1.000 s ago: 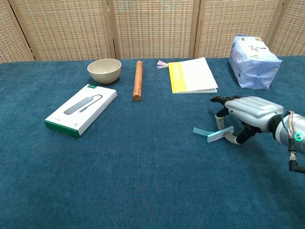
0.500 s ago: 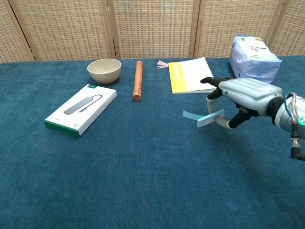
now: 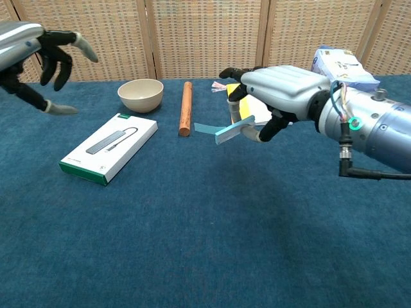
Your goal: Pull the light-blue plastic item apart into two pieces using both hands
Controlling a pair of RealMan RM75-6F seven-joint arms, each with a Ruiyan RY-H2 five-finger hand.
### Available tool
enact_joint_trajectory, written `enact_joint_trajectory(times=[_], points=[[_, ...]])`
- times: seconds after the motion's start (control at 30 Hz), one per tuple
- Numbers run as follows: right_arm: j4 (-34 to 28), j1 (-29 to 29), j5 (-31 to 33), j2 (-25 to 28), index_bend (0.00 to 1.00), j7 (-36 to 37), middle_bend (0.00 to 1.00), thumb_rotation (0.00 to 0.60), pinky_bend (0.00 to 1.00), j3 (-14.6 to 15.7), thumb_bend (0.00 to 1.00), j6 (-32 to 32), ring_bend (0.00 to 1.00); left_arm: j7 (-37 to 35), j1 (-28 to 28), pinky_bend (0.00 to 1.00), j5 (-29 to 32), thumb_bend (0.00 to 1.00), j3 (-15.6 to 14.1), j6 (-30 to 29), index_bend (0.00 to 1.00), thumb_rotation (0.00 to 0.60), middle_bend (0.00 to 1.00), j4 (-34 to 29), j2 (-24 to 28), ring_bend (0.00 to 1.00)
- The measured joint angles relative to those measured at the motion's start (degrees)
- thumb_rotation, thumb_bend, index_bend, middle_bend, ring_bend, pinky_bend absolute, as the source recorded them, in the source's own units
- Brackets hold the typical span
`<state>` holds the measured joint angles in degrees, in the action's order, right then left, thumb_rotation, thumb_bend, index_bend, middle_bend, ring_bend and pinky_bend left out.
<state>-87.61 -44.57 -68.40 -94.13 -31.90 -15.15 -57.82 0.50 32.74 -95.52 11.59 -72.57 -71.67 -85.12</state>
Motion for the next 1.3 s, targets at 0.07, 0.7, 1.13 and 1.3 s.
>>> enact_joint_trajectory(times=[0.07,0.7,1.13,1.3], points=[[-0.29,-0.64,1.23,-0.83,0.60,-1.26,0.01,0.600,0.00,-0.30,0.52,0.05,0.00,-1.25,2.29,0.63,-0.54,0.00,0.39,0.68,0.36,0.600,0.74,3.30,-2.68,0.73],[-0.81,-3.78,10.80,-2.56,0.60,-5.81,0.01,0.600,0.00,-2.25,0.54,-0.90,0.00,-3.62,12.30,0.65,7.36,0.03,0.78,14.59,0.46,0.600,0.75,2.90,-9.86,0.73],[-1.81,-4.34,11.96,-1.56,0.60,-6.14,0.01,0.600,0.00,-0.64,0.57,-1.89,0.00,-0.02,13.76,0.65,12.86,0.25,1.31,16.94,0.49,0.600,0.75,-0.89,-9.40,0.73],[-1.69,-4.59,12.13,-1.58,0.60,-6.14,0.01,0.600,0.00,-0.18,0.57,-2.22,0.00,0.85,14.37,0.66,13.43,0.25,1.32,17.04,0.49,0.600,0.75,-1.33,-9.92,0.74]])
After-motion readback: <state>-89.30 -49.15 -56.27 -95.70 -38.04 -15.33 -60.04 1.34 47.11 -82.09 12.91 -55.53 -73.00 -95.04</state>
